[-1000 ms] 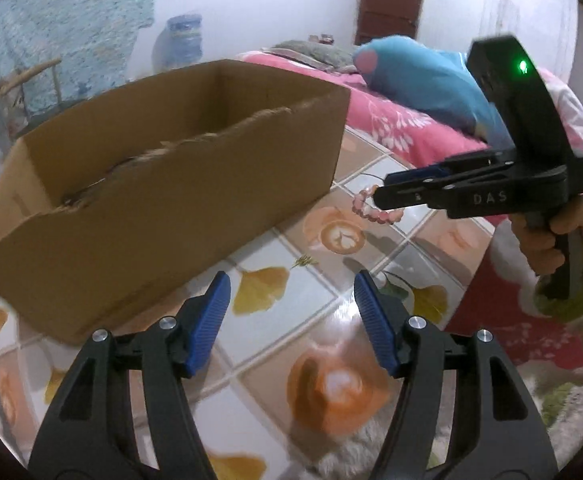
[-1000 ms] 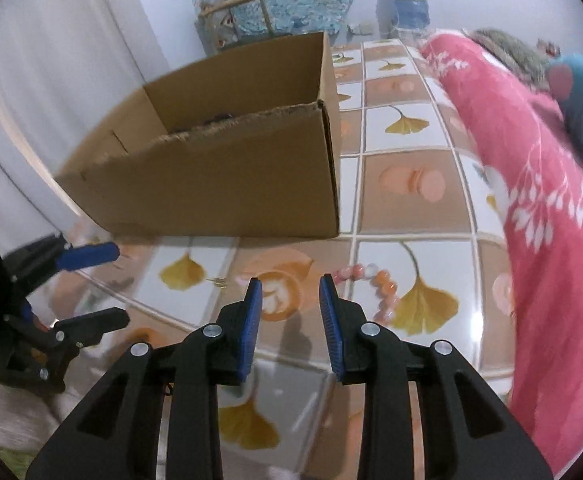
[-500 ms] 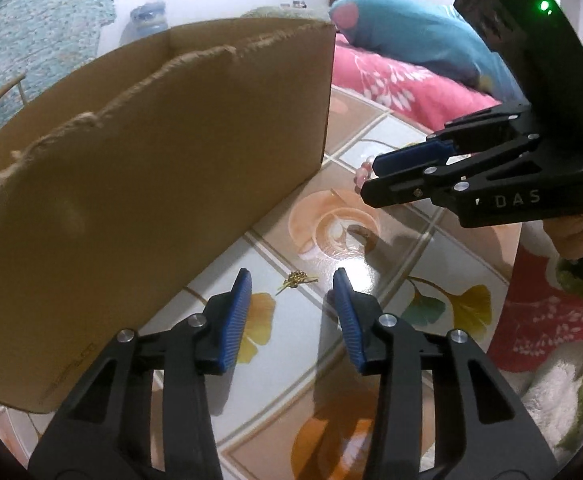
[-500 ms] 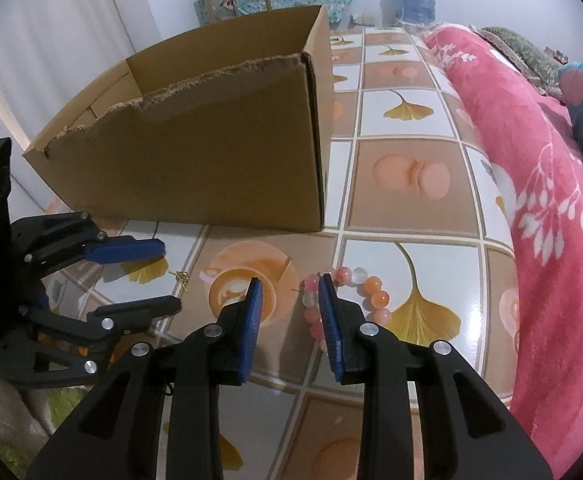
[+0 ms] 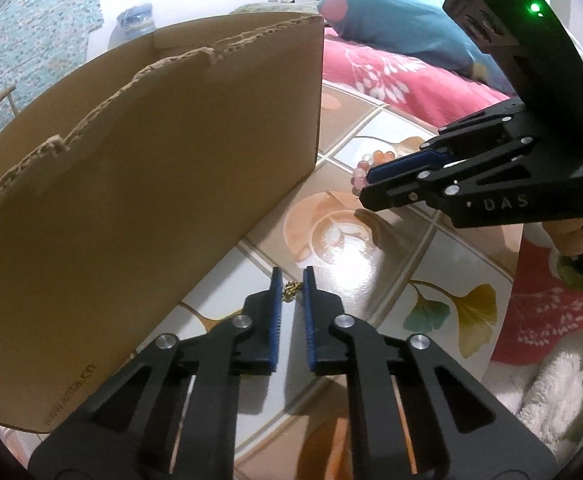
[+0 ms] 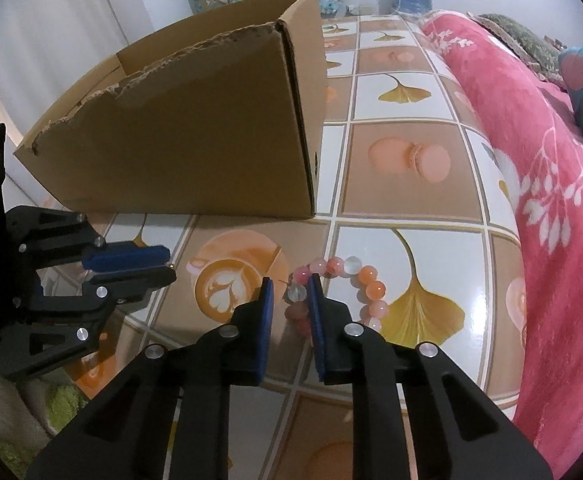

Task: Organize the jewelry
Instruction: 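Close the right tool on the pink bead bracelet, then lift the bracelet with the right tool and carry it over the box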

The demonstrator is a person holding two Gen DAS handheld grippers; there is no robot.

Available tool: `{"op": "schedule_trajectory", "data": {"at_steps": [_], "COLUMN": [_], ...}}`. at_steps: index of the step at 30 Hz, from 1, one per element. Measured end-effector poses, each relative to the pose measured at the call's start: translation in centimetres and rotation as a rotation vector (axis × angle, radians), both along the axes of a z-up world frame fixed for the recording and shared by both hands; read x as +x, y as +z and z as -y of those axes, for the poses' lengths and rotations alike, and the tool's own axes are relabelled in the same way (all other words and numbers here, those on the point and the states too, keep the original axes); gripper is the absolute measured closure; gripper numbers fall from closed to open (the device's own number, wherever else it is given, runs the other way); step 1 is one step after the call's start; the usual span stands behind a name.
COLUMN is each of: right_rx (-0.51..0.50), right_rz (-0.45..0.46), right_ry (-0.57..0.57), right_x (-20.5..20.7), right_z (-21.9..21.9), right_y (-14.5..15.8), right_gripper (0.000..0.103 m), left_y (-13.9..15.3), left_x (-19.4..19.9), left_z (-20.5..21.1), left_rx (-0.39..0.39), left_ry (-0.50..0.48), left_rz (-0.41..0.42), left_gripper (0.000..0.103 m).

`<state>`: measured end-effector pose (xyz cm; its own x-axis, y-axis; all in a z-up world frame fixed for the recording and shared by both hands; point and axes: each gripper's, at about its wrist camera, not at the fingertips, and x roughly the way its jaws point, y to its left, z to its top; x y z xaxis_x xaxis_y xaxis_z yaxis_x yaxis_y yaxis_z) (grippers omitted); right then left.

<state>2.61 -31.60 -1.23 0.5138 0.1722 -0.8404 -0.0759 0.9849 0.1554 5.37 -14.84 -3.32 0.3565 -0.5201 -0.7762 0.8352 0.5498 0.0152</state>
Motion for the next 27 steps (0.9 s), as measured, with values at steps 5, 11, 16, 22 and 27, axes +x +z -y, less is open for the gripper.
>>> {"op": "schedule_trajectory", "data": {"at_steps": [5, 11, 16, 22, 27], "right_rx": [0.007, 0.063, 0.057, 0.030, -0.066], "right_rz": [-0.001, -0.004, -0.011, -0.023, -0.016], "right_ry": [-0.008, -0.017, -0.011, 0.011, 0.055], "right_x": [0.1, -0.2, -0.3, -0.2, -0.4], "right_z": [0.2, 0.7, 0.8, 0.1, -1.3], "right_y": [-0.1, 0.3, 0.4, 0.0, 0.1], "right_gripper": [0.093, 0.093, 0.087, 0.083, 0.081], "left_y": [0.0, 0.4, 1.2, 2.7, 4.0], "left_x": [-0.1, -0.5, -0.7, -1.0, -1.0], "left_z": [-0.1, -0.5, -1.3, -2.8, -4.0], "left_rx": [-0.003, -0.027, -0.047, -0.069, -0.093], "left_ry": [0.000, 0.004, 0.016, 0.042, 0.081], "left_rz": [0.007, 0.016, 0.016, 0.019, 0.029], "left_gripper": [0.100, 0.102, 0.102, 0.102, 0.102]}}
